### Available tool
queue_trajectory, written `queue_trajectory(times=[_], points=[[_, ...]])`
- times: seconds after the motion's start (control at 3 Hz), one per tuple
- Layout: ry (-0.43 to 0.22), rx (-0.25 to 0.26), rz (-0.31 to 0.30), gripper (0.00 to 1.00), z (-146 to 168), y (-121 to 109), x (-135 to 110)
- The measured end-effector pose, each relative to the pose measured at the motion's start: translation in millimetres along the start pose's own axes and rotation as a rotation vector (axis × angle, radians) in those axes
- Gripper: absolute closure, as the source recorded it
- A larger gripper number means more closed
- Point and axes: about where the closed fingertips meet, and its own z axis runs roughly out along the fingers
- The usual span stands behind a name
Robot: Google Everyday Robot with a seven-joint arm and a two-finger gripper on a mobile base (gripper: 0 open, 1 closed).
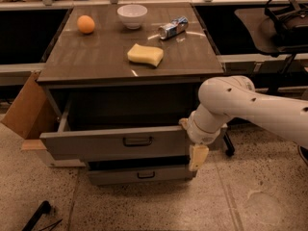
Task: Open top drawer
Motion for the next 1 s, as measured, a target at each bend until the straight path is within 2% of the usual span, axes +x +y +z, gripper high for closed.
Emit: queue_trajectory(times=[0.33, 0.67, 1.0], points=[[0.03, 0.006, 0.012, 0.41, -10, 19, -1], [0.029, 0.007, 0.025, 0.73, -12, 35, -2], [0.029, 0.007, 0.025, 0.96, -12, 35, -2]])
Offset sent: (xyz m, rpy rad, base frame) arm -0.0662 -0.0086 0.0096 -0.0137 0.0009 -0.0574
